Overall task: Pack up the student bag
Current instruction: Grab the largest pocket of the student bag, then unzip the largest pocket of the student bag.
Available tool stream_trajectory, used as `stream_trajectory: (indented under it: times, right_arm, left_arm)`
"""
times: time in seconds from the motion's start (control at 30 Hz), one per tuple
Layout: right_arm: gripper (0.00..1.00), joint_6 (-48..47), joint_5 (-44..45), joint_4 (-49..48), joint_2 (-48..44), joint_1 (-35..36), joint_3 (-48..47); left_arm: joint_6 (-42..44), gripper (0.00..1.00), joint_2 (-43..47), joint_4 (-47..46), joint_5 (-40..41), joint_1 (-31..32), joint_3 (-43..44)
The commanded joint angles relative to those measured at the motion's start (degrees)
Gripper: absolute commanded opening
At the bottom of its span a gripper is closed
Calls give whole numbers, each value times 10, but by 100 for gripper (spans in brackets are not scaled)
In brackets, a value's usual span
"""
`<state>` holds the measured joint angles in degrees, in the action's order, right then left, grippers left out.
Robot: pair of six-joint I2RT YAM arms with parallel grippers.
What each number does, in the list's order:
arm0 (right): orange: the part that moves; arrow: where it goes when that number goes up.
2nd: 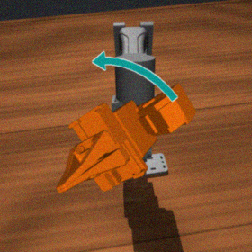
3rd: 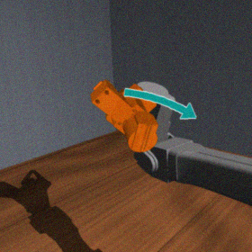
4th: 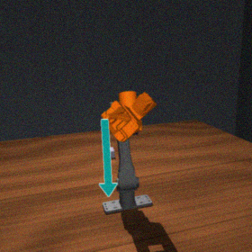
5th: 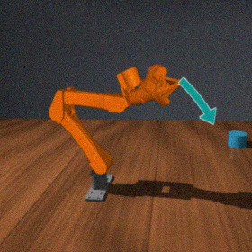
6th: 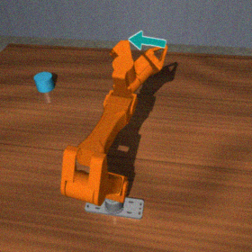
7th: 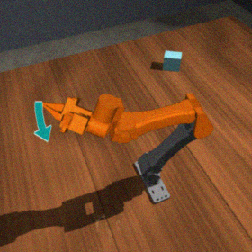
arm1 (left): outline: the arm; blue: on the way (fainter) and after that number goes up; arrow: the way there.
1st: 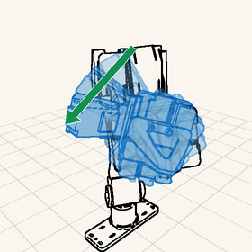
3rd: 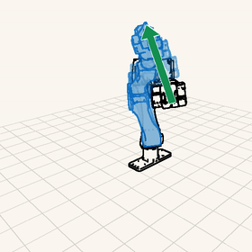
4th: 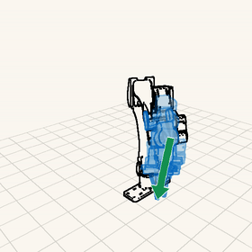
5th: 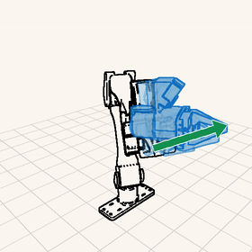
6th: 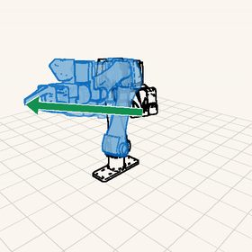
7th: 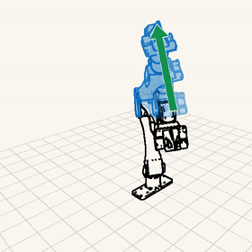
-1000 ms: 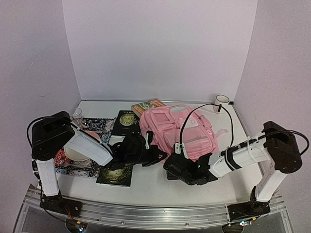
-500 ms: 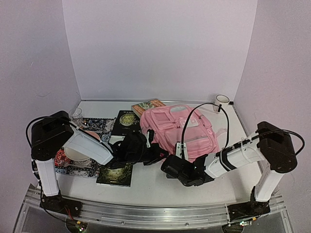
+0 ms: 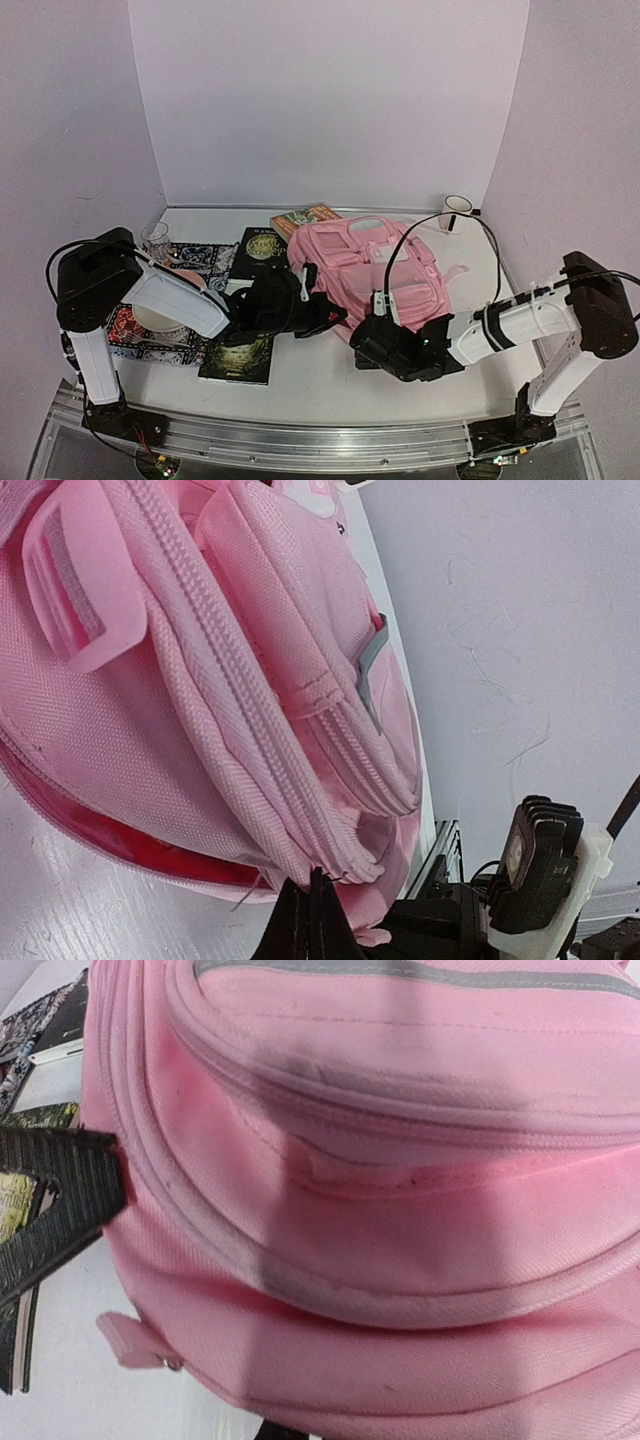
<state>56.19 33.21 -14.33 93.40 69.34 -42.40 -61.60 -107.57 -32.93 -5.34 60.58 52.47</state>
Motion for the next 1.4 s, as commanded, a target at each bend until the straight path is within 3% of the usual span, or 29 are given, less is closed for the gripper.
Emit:
stream_trajectory:
  times: [0.0,0.33,0.6,0.8,0.97,1.17,1.37]
  right_arm:
    - [0,-14,-44,90,-58,-11,27]
    - [0,1,-98,274,-190,-28,59]
    - [0,12,-111,376,-272,-34,59]
    - [0,-62,-180,356,-223,-33,16]
    - [0,-104,-209,308,-163,-28,-31]
    - [0,-145,-232,264,-71,-28,-112]
    - [0,-152,-230,235,-4,-28,-158]
  left_arm:
    - [27,0,48,-16,18,-12,0]
    - [109,0,71,110,48,-38,12]
    - [251,0,78,249,91,-54,53]
    - [386,0,87,273,70,-55,66]
    - [449,0,52,287,81,-73,119]
    - [430,26,45,287,104,-96,156]
    - [267,55,116,292,143,-95,88]
